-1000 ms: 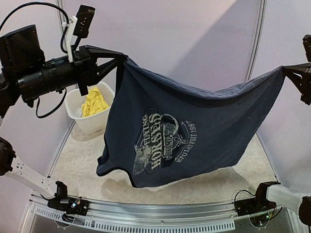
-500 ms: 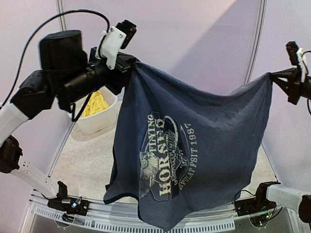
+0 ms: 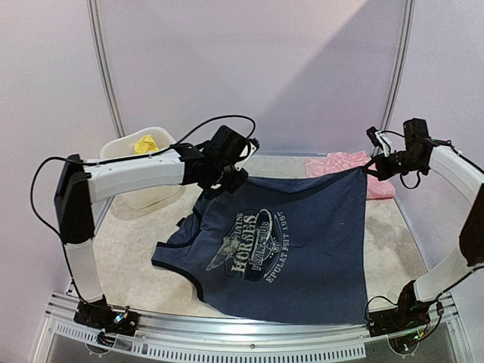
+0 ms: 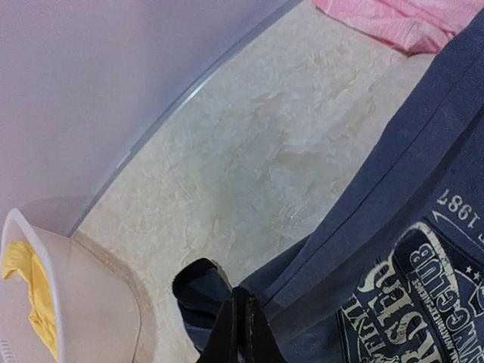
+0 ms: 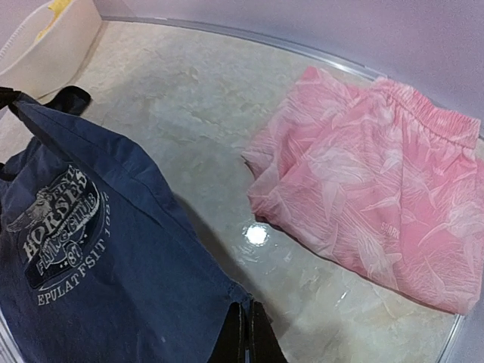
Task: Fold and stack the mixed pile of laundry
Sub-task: Flatten out the flattened tank top at the center of the board.
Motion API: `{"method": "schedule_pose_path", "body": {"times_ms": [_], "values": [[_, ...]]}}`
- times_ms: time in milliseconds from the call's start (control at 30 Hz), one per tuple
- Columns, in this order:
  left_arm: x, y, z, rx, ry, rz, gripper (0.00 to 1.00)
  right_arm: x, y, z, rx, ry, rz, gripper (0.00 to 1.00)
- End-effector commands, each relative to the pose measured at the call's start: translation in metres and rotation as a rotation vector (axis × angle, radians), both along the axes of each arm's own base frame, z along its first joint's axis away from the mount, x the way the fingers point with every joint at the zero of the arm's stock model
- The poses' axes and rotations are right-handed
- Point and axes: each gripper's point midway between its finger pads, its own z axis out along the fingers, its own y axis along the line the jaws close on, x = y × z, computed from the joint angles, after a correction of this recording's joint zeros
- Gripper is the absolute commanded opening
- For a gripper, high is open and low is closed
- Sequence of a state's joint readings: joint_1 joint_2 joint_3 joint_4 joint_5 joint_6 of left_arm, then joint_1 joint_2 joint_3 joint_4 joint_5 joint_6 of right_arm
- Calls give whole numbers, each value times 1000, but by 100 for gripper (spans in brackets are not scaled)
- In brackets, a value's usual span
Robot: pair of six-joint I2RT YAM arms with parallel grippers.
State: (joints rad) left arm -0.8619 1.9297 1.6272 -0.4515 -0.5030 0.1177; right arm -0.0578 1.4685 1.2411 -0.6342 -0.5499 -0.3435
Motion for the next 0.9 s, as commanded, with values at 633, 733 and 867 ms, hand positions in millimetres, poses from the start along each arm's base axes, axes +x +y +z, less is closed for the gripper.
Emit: {"method": "schedule_pose_path", "body": {"times_ms": [633, 733, 867], "values": [[102, 37, -91, -196, 171, 207, 0, 142, -22, -123, -157, 162, -168, 0], [110, 34, -95, -222, 192, 207, 5, 150, -26, -126, -169, 160, -194, 2], [116, 31, -96, -229, 227, 216, 28, 159, -28, -122, -164, 170, -217, 17]]}}
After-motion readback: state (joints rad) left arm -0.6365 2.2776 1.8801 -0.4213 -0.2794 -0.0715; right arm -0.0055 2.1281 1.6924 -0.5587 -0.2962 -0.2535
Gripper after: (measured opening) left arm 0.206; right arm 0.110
